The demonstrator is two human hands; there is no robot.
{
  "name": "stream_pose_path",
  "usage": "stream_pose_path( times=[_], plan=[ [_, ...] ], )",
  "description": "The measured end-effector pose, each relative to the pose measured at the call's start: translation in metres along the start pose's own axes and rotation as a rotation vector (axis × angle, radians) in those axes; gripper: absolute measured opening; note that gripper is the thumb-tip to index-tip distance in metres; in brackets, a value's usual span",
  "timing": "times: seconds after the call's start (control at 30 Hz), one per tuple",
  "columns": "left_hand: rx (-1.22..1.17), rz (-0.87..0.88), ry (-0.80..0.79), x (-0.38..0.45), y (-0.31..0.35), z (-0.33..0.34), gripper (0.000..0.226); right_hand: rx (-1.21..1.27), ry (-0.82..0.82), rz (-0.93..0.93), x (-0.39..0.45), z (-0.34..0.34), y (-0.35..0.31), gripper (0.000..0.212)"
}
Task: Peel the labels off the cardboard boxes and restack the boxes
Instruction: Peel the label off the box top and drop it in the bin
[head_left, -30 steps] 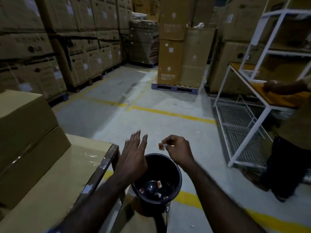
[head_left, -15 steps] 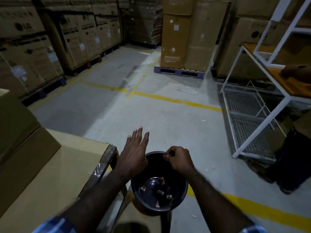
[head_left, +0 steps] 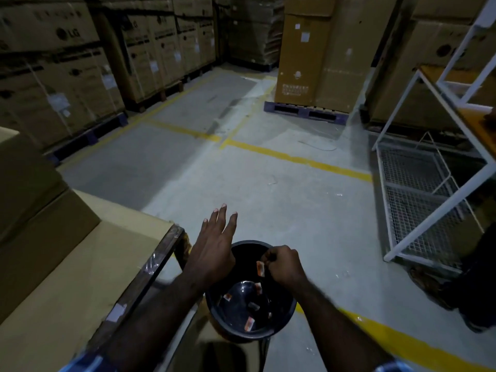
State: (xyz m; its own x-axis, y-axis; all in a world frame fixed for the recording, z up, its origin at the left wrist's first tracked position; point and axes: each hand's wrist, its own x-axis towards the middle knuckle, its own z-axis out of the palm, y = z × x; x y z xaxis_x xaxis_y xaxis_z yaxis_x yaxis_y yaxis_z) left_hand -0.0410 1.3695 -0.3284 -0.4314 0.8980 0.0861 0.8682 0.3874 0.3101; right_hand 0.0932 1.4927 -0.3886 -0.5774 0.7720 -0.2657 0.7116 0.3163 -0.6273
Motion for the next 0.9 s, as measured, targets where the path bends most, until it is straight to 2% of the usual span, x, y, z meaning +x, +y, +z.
stream_pose_path(
  times=[0.07,0.2,0.37,0.5,0.67,0.9],
  plan=[
    [0.008,-0.013,-0.001,-0.001,0.000,0.000,0.083,0.005,0.002,-0.017,-0.001,0.002,0.000,0.027],
    [0.006,-0.032,0.011,-0.001,-0.001,0.001,0.084,0.010,0.014,-0.015,-0.003,0.005,0.002,0.021],
    [0.008,-0.040,0.005,-0.005,-0.002,0.003,0.082,0.053,0.041,0.012,0.000,0.012,0.005,0.024],
    [0.020,-0.052,-0.006,-0.008,-0.007,0.005,0.082,0.016,0.049,0.001,0.003,0.015,0.005,0.009],
    [0.018,-0.054,-0.006,-0.011,-0.009,0.006,0.082,-0.009,0.023,-0.013,0.005,0.017,0.006,0.009],
    [0.013,-0.065,-0.016,-0.014,-0.005,0.004,0.070,0.051,0.049,-0.095,0.007,0.011,-0.009,0.013]
  ],
)
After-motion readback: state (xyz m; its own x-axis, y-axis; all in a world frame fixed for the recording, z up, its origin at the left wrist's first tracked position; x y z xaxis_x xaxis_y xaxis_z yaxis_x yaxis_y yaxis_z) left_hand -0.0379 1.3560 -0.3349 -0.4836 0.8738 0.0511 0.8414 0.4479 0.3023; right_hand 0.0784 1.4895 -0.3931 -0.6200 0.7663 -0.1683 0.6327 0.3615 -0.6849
